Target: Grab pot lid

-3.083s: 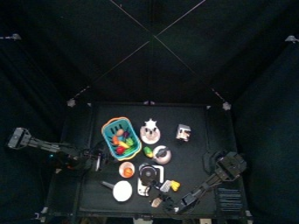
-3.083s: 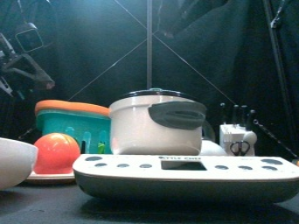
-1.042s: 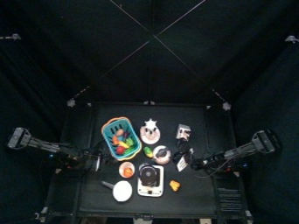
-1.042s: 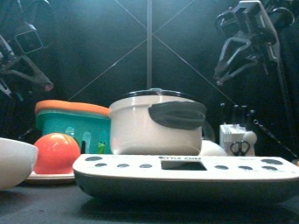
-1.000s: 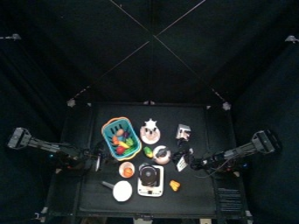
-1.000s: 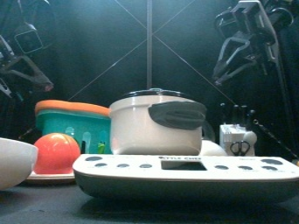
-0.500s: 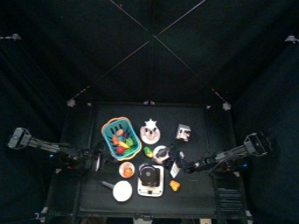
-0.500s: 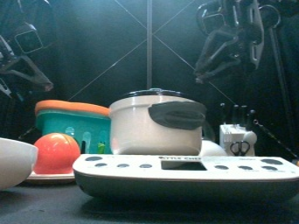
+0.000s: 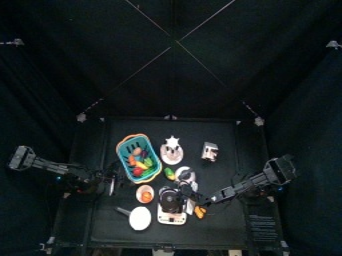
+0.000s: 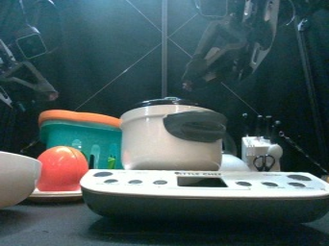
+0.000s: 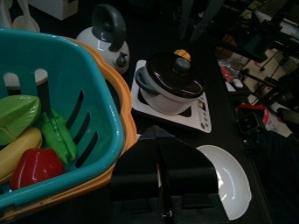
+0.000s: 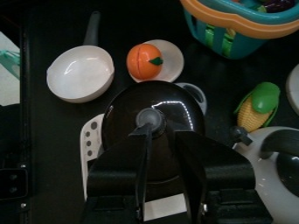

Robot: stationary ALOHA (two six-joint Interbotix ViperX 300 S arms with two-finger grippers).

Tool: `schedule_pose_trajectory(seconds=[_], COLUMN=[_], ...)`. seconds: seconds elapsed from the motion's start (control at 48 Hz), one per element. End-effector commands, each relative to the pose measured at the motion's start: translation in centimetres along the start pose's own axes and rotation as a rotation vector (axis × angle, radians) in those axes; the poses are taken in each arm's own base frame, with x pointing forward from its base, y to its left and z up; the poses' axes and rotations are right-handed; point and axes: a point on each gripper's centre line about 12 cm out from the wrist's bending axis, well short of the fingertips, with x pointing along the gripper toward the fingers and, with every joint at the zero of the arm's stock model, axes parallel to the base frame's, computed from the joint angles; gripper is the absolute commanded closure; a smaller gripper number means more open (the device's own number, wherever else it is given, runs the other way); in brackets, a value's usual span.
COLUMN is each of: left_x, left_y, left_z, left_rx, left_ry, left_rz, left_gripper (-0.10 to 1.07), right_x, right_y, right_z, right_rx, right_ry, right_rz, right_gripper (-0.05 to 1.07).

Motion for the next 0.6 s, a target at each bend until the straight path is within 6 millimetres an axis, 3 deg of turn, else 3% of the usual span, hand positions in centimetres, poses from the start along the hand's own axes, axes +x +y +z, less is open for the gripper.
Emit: schedule_pose_trajectory(seconds=[0.0,0.229,0.583], left_x=[0.1,0.1,0.1], left_y=[-0.2,-0.2,-0.2], left_z=[0.5,0.5,0.4], left_rx=[-0.001,-0.001,-0.001], left_ry=[-0.014,-0.015,-0.012], left_rz=[-0.005,-0.004,-0.003], left_gripper=[0.81,0.81,0.81], right_x=[-0.1,0.7,1.5], right_y=[1.1,2.0,1.5], right_z=[1.2,1.5,1.0], right_rx=[-0.011,-0.024,-0.041], right_ry=[-0.032,-0.037,-0.025], right_rz=[0.026,0.030,0.007], right_gripper=[0.39,0.35,0.21])
